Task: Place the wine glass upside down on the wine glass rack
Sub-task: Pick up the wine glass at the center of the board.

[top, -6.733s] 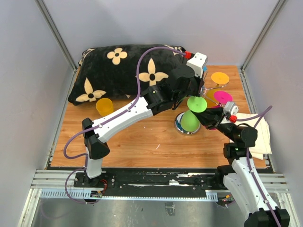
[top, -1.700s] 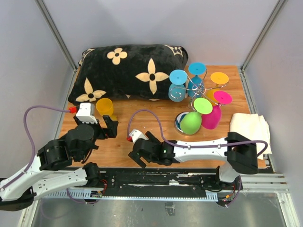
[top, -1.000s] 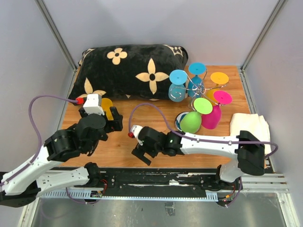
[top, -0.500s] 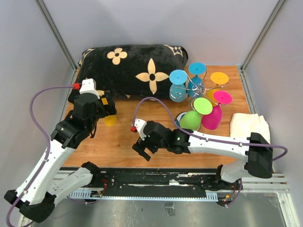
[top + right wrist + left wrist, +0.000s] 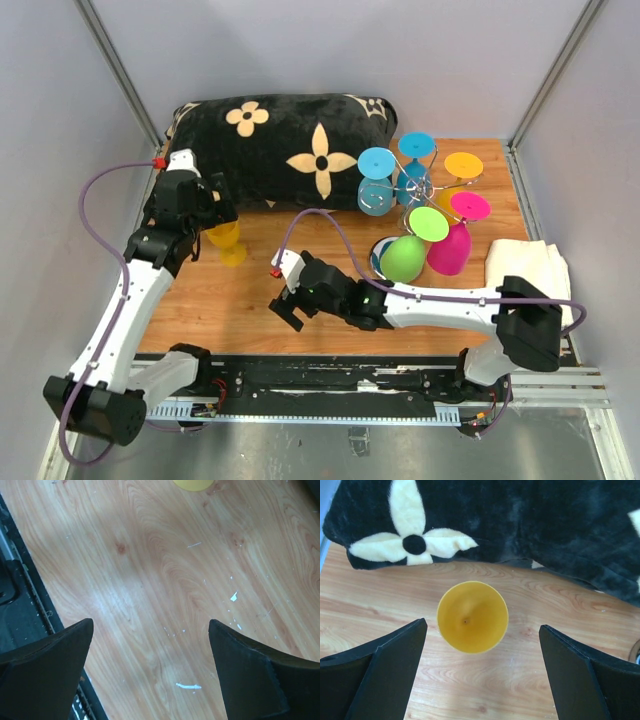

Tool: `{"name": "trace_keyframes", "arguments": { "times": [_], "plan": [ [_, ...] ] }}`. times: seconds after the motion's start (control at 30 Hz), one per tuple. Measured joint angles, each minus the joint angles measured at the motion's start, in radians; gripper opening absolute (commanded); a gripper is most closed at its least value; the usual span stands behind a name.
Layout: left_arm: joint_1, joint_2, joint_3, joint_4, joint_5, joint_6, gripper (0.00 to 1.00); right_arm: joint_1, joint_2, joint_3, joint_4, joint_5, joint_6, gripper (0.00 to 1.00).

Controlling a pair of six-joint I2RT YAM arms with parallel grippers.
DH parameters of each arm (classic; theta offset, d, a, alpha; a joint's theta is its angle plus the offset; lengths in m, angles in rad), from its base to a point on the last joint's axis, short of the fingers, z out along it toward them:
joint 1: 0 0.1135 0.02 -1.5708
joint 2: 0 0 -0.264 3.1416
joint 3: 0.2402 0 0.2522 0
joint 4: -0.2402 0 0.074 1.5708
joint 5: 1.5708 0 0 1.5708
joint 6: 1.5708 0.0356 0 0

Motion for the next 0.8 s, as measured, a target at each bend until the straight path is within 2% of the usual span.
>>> {"name": "trace_keyframes", "arguments": {
  "times": [0.2,0.33,0.47,0.57,0.8],
  "plan": [
    [0.083,0.122,0.0,0.033,0.042,-0.001,1.0,0.0,0.057,-0.04,0.181,0.031,-0.05,0.98],
    [0.097,0.183,0.006,0.041,0.044,-0.001,1.0,0.0,0.114,-0.119,0.433,0.039,-0.108,0.98],
    [0.1,0.187,0.006,0.043,0.04,-0.001,1.0,-0.003,0.262,-0.143,0.701,0.032,-0.163,0.98],
    [0.101,0.16,0.001,0.051,0.039,-0.008,1.0,-0.012,0.367,-0.099,0.79,0.028,-0.176,0.98],
    [0.101,-0.003,-0.077,0.056,0.032,-0.029,1.0,-0.087,0.559,0.117,0.912,0.02,-0.134,0.98]
  ]
}}
